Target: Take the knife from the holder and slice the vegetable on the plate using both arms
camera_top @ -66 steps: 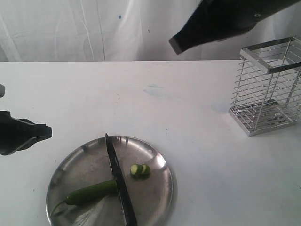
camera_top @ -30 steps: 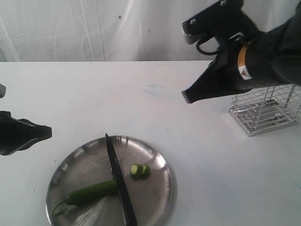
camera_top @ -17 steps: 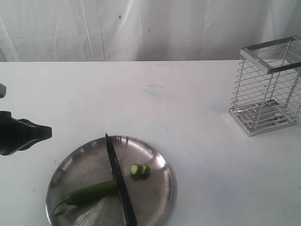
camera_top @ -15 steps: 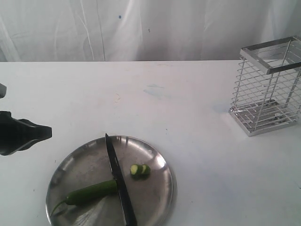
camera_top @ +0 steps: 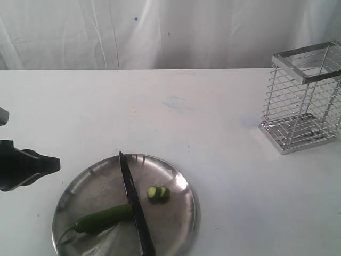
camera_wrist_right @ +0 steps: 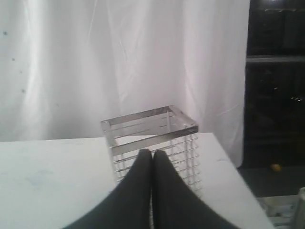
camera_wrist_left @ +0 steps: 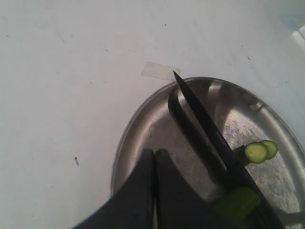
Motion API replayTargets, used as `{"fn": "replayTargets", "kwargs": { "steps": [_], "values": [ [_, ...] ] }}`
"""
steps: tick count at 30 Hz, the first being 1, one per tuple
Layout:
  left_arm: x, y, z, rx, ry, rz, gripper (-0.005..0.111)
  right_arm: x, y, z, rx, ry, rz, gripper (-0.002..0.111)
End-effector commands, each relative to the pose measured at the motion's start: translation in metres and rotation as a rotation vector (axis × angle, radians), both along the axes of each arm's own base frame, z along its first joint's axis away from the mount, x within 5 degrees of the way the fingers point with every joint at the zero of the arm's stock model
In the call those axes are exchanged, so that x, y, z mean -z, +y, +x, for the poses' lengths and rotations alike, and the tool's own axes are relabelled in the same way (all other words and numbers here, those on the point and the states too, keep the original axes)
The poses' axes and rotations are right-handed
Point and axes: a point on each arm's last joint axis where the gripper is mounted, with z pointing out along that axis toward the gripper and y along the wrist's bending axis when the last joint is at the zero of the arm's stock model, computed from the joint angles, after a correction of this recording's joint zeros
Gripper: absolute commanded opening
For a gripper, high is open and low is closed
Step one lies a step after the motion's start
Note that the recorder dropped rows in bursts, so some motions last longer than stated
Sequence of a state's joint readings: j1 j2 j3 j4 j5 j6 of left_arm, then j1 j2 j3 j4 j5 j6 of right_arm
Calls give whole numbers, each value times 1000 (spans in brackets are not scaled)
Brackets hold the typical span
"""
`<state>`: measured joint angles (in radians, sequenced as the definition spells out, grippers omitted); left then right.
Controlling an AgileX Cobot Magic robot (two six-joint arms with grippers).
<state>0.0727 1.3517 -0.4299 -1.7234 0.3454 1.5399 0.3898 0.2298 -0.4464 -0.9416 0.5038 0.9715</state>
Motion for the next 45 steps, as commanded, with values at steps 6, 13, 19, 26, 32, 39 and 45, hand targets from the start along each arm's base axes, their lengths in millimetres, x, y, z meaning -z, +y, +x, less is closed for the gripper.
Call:
{"fn": "replayTargets", "kwargs": {
  "steps": [6,13,19,26,32,39,45],
  "values": [
    [10,-5,-12,17,40,-44,0,21,21,-27,-347,-26,1,0],
    [11,-5,-13,18,42,-45,0,20,27,-41,-467,-81,0,0],
    [10,-5,-13,19,38,-43,0,24,28,-41,-485,-34,16,0],
    [10,-5,-13,19,38,-43,0,21,28,-43,-492,-44,46,0],
    [10,-5,-13,19,38,-43,0,16,31,-45,-526,-124,-63,0],
    [10,-5,-13,19,37,-43,0,-5,25,-47,-417,-379,-135,0],
    [10,-5,-13,19,37,-43,0,-6,21,-45,-158,-362,-161,0]
  ]
}}
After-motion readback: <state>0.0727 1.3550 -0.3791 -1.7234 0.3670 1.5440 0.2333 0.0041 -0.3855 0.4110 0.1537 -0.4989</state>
